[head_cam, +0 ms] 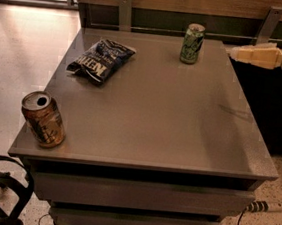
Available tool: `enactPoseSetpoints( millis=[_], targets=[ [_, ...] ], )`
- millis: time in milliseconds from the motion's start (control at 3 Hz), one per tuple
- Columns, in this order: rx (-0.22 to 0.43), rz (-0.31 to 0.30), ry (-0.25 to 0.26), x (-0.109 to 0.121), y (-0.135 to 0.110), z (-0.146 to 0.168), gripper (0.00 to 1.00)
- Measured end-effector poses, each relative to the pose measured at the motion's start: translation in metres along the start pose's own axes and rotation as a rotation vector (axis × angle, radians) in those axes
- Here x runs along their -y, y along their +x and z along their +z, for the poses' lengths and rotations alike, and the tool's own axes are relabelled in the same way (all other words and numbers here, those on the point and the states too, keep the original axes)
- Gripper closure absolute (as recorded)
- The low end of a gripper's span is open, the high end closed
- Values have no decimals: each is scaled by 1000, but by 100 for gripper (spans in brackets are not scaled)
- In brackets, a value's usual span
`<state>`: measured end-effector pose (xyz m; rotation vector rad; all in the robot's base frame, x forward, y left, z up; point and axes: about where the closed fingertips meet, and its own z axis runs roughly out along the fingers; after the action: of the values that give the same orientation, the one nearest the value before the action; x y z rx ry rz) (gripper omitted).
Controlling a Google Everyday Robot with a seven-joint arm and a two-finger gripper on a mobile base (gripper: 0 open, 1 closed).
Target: Move green can near orange can
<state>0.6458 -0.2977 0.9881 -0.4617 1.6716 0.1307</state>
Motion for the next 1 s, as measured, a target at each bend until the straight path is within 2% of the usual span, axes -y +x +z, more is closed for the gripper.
enactPoseSetpoints(
  millis=[333,1000],
  targets=[
    [15,-6,-26,7,-2,21,0],
    [91,24,-81,3,-17,73,0]
  ],
)
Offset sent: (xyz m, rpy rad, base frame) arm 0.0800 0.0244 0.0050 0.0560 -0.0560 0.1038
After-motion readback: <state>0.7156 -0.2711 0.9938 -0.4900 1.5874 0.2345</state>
